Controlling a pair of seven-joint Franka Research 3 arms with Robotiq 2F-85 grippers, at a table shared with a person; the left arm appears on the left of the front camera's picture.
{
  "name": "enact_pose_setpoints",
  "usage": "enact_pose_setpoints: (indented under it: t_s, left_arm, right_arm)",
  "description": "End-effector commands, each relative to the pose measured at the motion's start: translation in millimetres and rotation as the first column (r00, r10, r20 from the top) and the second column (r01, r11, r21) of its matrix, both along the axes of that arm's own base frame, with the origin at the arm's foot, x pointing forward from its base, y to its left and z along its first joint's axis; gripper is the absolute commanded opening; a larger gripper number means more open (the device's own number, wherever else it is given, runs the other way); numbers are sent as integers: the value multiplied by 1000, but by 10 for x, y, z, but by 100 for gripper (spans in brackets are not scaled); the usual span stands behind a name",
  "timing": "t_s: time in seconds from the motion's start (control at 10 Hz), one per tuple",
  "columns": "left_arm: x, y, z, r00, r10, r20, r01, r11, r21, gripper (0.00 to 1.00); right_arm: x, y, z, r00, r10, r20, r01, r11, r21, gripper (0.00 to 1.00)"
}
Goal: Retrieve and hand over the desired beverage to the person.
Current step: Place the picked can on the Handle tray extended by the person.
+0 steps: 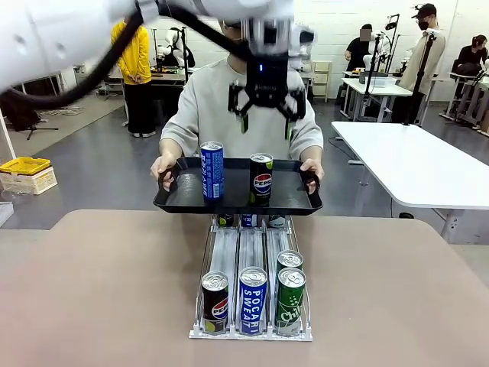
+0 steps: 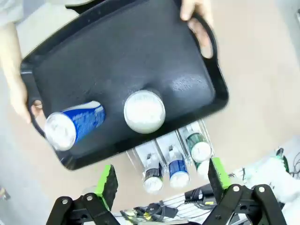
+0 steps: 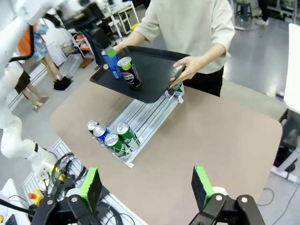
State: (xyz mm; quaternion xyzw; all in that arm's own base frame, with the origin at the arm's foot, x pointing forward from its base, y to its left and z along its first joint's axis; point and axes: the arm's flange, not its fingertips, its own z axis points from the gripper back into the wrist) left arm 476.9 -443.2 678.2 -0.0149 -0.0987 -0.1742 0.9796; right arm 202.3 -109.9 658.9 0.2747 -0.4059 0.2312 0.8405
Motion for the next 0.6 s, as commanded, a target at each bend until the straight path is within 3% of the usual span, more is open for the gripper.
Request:
enact_pose_setpoints:
  t_s: [0.0,0.2,0.5]
  left_arm:
    - [-860,729,67,978,-170,125,180,981,-72,100]
    - [-1389,1172,-44,942,-268,203,281,959,-37,100]
    - [-1594,1861,-360,929,-272,250,295,954,-59,100]
  right_arm:
    - [10,11,-3,999,33,13,-33,999,21,100]
    - [10,11,-3,999,33,13,-33,999,21,100]
    - [10,11,-3,999,33,13,-33,999,21,100]
